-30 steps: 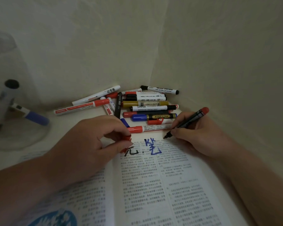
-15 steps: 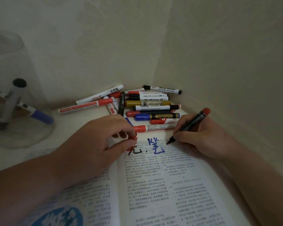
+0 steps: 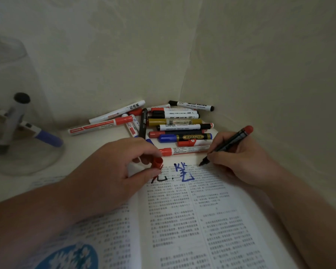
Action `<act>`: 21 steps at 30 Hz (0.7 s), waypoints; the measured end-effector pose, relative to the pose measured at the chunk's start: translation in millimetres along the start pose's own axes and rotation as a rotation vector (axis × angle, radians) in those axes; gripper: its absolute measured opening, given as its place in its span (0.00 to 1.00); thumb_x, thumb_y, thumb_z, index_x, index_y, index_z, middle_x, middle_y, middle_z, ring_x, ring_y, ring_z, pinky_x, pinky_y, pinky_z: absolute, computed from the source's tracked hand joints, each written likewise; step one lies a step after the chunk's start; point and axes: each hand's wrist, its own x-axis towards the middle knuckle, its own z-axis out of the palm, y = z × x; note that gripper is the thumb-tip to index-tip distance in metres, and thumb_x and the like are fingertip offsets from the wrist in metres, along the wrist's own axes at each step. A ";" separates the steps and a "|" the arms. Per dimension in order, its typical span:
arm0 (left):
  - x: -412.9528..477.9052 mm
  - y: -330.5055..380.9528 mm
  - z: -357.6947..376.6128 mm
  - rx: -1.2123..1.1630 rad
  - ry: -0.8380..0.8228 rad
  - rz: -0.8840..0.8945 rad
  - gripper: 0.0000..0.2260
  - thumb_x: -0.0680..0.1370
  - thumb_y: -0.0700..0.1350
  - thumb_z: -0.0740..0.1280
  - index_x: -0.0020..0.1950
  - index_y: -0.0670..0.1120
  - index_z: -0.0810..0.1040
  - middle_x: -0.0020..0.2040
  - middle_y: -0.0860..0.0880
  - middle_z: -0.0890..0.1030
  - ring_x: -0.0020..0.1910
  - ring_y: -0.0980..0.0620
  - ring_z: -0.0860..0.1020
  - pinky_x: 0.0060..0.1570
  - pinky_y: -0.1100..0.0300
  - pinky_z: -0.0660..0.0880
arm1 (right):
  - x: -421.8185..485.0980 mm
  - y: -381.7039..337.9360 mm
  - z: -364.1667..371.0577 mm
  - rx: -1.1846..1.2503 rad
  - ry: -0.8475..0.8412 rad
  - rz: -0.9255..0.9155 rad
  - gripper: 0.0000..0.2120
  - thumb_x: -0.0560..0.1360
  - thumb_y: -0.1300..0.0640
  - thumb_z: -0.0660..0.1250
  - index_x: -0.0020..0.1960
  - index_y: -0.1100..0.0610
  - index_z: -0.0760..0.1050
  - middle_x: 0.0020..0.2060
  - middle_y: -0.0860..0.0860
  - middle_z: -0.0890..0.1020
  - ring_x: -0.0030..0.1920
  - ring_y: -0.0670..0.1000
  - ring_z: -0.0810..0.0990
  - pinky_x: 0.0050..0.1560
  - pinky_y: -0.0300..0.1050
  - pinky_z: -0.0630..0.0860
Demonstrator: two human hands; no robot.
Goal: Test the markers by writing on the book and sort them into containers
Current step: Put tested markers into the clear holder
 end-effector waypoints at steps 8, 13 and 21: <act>0.7 -0.1 -2.9 -0.026 -0.014 0.019 0.12 0.78 0.63 0.62 0.55 0.62 0.79 0.51 0.68 0.78 0.52 0.66 0.76 0.52 0.74 0.69 | 2.4 0.9 -0.5 -0.103 -0.002 0.007 0.05 0.73 0.71 0.69 0.40 0.65 0.77 0.23 0.48 0.74 0.23 0.43 0.70 0.24 0.34 0.66; 0.3 -0.9 -1.1 -0.025 -0.016 0.007 0.10 0.77 0.62 0.65 0.55 0.61 0.79 0.51 0.67 0.78 0.52 0.65 0.76 0.52 0.73 0.70 | 4.2 2.4 -2.0 -0.116 0.018 0.016 0.05 0.73 0.71 0.68 0.39 0.66 0.77 0.22 0.48 0.73 0.23 0.43 0.69 0.24 0.35 0.65; 1.1 -0.2 0.7 -0.053 -0.009 -0.002 0.09 0.76 0.62 0.67 0.53 0.61 0.79 0.51 0.66 0.78 0.51 0.64 0.78 0.50 0.70 0.72 | 4.1 -1.7 0.1 -0.096 0.097 -0.073 0.07 0.71 0.70 0.69 0.37 0.64 0.74 0.22 0.44 0.72 0.23 0.41 0.70 0.26 0.33 0.66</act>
